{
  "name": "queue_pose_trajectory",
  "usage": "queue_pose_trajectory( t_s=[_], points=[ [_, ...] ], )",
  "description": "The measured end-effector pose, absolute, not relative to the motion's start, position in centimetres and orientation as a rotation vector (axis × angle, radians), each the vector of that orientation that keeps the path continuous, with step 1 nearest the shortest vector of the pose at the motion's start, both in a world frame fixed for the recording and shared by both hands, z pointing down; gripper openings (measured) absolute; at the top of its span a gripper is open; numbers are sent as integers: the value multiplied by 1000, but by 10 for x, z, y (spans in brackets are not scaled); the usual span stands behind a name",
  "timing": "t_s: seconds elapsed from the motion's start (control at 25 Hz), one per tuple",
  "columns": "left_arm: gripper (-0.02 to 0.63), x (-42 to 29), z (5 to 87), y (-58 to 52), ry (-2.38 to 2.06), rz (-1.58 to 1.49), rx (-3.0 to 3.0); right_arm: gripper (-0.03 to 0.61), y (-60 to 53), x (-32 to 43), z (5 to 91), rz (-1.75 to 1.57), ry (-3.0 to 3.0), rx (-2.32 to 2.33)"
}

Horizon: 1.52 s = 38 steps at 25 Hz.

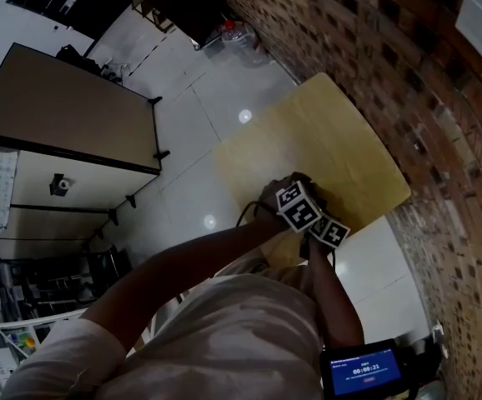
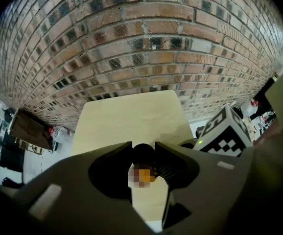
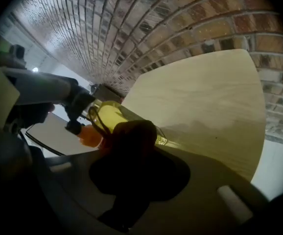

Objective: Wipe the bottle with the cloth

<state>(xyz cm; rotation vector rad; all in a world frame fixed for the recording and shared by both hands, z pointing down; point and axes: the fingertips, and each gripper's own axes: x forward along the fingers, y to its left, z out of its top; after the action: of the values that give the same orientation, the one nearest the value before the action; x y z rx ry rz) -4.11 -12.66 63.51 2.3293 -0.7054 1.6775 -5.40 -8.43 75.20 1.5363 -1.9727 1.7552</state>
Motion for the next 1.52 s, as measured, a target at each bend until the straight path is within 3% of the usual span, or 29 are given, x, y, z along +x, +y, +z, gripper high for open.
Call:
queue_pose_trajectory(
  t_s=[0.56, 0.72, 1.04, 1.32, 1.4, 1.48, 1.52],
  points=[
    [167, -49, 636, -124, -738, 1642, 2365, 77, -75, -51, 817, 1921, -1737, 1371],
    [244, -50, 617, -134, -829, 1502, 2524, 77, -68, -11, 786, 1897, -1842, 1466],
    [255, -111, 561, -112, -1053, 1069, 2523, 78, -7, 126, 735, 1691, -1931, 1736],
    [184, -182, 573, -69, -1242, 814, 2215, 78, 15, 176, 715, 1579, -1957, 1812],
    [121, -200, 576, -56, -1272, 792, 2168, 77, 8, 168, 698, 1515, -2015, 1791],
    [17, -216, 574, -46, -1298, 747, 2131, 78, -1, 159, 677, 1461, -2076, 1786],
    [14, -221, 571, -43, -1301, 713, 2121, 77, -7, 155, 666, 1441, -2105, 1797]
  ],
)
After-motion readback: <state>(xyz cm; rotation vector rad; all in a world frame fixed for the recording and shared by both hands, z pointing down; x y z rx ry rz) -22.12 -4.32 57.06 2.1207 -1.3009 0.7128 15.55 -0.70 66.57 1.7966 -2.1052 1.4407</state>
